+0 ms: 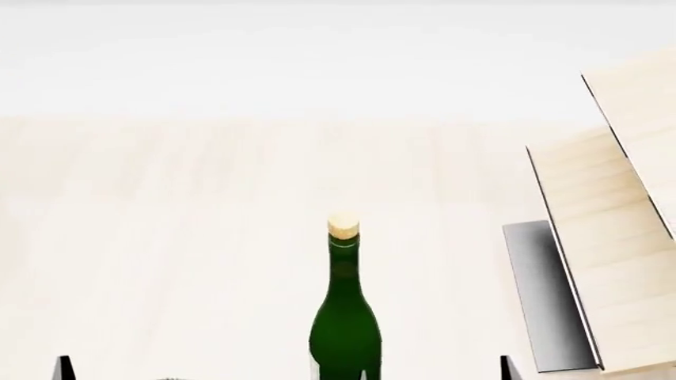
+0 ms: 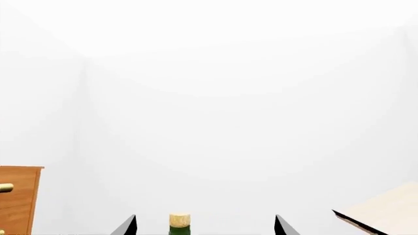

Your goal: Put the wine bottle on the wine rack.

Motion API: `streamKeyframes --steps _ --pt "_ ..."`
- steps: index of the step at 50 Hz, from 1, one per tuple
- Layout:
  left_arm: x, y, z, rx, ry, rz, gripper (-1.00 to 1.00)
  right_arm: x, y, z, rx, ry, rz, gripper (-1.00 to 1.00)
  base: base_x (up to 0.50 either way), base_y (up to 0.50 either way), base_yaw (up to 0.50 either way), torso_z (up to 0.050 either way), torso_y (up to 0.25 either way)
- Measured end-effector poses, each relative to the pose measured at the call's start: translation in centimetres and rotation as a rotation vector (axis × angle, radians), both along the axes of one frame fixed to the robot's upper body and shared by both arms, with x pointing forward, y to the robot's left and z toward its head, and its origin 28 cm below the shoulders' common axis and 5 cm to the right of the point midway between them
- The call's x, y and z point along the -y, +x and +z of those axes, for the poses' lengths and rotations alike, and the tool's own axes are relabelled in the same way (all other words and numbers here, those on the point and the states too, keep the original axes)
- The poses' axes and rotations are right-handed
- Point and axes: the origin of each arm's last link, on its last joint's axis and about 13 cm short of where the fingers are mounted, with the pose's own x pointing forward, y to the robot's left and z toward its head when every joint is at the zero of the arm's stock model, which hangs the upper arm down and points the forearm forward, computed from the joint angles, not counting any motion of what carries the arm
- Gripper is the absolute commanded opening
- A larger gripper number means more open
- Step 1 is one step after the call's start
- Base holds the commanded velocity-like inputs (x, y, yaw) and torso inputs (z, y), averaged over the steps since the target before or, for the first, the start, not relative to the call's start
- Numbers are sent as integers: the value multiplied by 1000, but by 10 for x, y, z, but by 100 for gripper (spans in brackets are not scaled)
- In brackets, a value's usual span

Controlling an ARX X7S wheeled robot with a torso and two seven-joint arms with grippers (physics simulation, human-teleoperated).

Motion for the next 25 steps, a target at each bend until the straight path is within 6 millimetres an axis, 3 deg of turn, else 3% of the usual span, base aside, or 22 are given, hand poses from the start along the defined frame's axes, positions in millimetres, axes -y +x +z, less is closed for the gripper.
streamKeyframes --steps 25 --pt "0 0 -1 -1 1 -4 100 -1 1 -1 -6 -4 1 100 0 -94 0 0 0"
